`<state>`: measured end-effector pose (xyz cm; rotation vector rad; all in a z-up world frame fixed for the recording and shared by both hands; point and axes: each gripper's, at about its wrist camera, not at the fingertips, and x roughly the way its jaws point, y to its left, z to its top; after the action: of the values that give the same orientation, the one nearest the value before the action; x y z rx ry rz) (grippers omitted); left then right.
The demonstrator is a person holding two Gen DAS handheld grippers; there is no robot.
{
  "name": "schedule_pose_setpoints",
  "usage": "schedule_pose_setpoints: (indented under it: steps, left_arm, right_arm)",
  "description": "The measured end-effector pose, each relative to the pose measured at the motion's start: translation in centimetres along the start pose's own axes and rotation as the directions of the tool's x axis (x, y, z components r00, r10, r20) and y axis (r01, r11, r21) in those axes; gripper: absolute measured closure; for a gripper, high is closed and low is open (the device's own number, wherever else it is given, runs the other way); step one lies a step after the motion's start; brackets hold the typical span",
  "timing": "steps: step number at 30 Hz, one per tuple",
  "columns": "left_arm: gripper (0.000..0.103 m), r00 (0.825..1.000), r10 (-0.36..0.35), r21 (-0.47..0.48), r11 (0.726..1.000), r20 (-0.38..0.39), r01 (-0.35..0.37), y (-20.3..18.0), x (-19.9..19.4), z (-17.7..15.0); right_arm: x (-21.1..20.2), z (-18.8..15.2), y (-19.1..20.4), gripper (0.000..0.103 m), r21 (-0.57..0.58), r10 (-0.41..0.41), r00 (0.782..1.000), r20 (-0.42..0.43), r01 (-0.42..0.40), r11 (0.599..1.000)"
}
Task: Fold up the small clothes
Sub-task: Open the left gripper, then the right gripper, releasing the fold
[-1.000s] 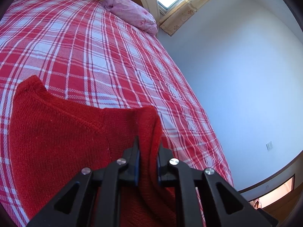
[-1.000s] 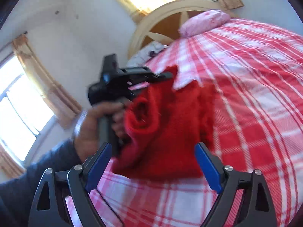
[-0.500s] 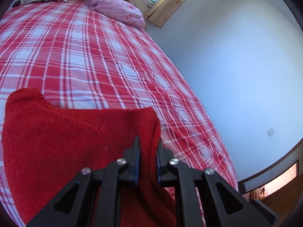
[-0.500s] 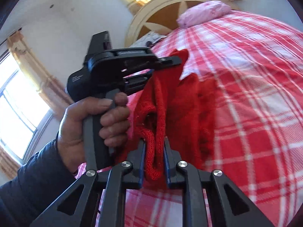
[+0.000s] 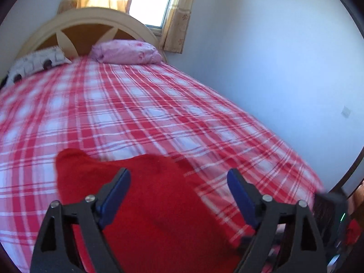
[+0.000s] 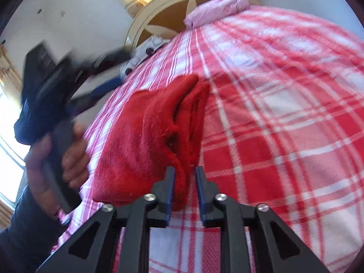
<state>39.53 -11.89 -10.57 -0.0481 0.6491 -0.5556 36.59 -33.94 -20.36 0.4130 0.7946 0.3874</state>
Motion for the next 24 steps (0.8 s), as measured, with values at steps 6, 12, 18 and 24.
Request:
schedule_pose_setpoints:
  steps: [6,12,18,24]
  left_arm:
    - [0.013,0.984,0.163,0.006,0.987,-0.076,-0.163,3.0,-1.9,-5.3]
    - [0.013,0.978,0.127,-0.087,0.986,-0.166,-0.142,4.7,-1.0,-9.6]
    - [0.001,0.978,0.077,-0.153,0.983,-0.192,-0.107,5.9,-0.3,-10.9]
    - [0.0,0.981,0.082,-0.158,0.981,-0.177,-0.11,5.9,-0.4,-10.9]
  right_arm:
    - [-1.7,2.0,5.6,0.08,-0.244,-0.048,0.986,0.161,0.087,0.966]
    - [4.0,3.5,7.9,0.079,-0.314,-0.022,1.0,0.022,0.028,0.949]
    - [6.0,2.8,3.7,0.08,-0.163,0.011,1.0,-0.025,-0.015,0.986]
    - [3.8,2.0,5.3,0.079,-0.168,-0.03,1.0,0.006,0.031,0.985]
